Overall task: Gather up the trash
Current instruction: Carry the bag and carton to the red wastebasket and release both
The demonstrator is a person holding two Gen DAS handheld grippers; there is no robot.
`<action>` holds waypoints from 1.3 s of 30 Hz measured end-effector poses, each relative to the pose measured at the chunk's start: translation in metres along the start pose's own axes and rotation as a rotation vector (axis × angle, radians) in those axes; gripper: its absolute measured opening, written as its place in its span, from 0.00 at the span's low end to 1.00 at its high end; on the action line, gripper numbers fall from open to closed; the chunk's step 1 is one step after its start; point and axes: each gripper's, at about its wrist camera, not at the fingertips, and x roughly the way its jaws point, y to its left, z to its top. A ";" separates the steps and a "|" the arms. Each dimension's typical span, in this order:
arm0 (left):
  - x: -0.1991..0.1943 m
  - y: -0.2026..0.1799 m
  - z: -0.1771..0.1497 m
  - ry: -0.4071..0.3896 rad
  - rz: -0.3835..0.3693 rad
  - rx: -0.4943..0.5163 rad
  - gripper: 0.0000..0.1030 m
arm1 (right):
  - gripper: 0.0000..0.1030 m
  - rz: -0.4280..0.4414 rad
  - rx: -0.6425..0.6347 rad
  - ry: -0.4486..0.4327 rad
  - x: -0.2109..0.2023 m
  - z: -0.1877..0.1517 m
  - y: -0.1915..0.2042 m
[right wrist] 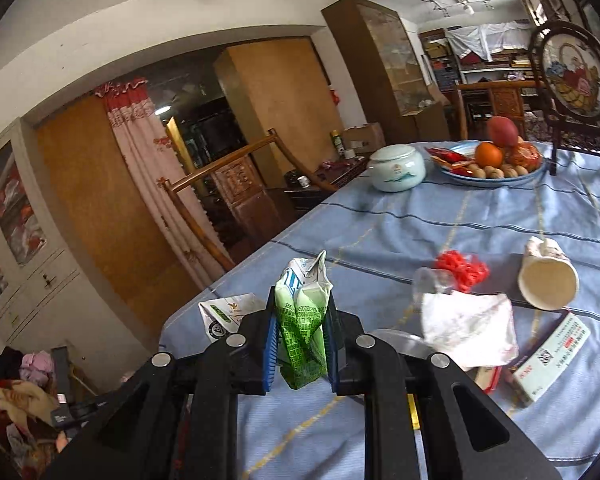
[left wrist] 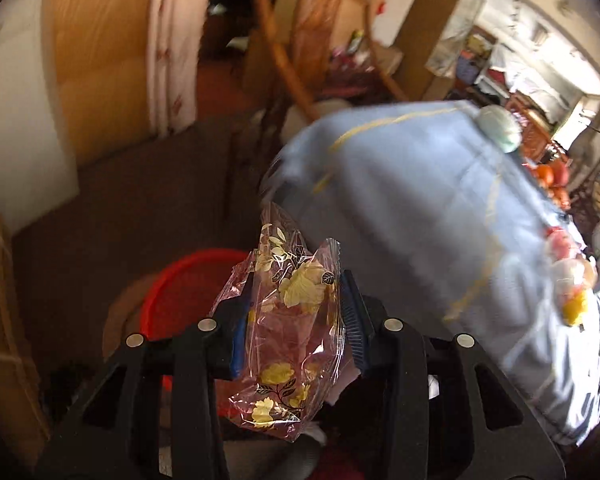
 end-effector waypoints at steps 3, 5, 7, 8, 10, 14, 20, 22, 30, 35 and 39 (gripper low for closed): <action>0.019 0.020 -0.003 0.047 -0.006 -0.066 0.53 | 0.19 0.070 -0.057 0.046 0.017 0.000 0.043; 0.024 0.032 -0.003 0.052 0.007 -0.089 0.59 | 0.19 0.115 -0.093 0.080 0.029 -0.004 0.073; 0.022 0.042 -0.003 0.033 0.032 -0.096 0.73 | 0.19 0.160 -0.130 0.122 0.044 -0.010 0.104; 0.020 0.046 -0.003 0.023 0.046 -0.100 0.76 | 0.19 0.179 -0.145 0.143 0.051 -0.013 0.119; 0.015 0.057 -0.002 -0.003 0.075 -0.113 0.79 | 0.19 0.223 -0.181 0.202 0.070 -0.022 0.148; 0.005 0.083 0.004 -0.052 0.168 -0.167 0.82 | 0.19 0.274 -0.239 0.310 0.105 -0.047 0.193; -0.003 0.121 0.005 -0.098 0.243 -0.270 0.86 | 0.20 0.306 -0.298 0.477 0.169 -0.085 0.236; -0.002 0.129 0.002 -0.091 0.259 -0.285 0.86 | 0.22 0.320 -0.299 0.522 0.183 -0.093 0.245; 0.011 0.143 0.002 -0.045 0.269 -0.301 0.86 | 0.50 0.290 -0.295 0.519 0.200 -0.097 0.244; 0.020 0.140 0.005 -0.028 0.263 -0.293 0.86 | 0.57 0.265 -0.271 0.494 0.198 -0.089 0.224; 0.018 0.128 0.005 -0.033 0.257 -0.262 0.86 | 0.60 0.252 -0.239 0.460 0.187 -0.081 0.209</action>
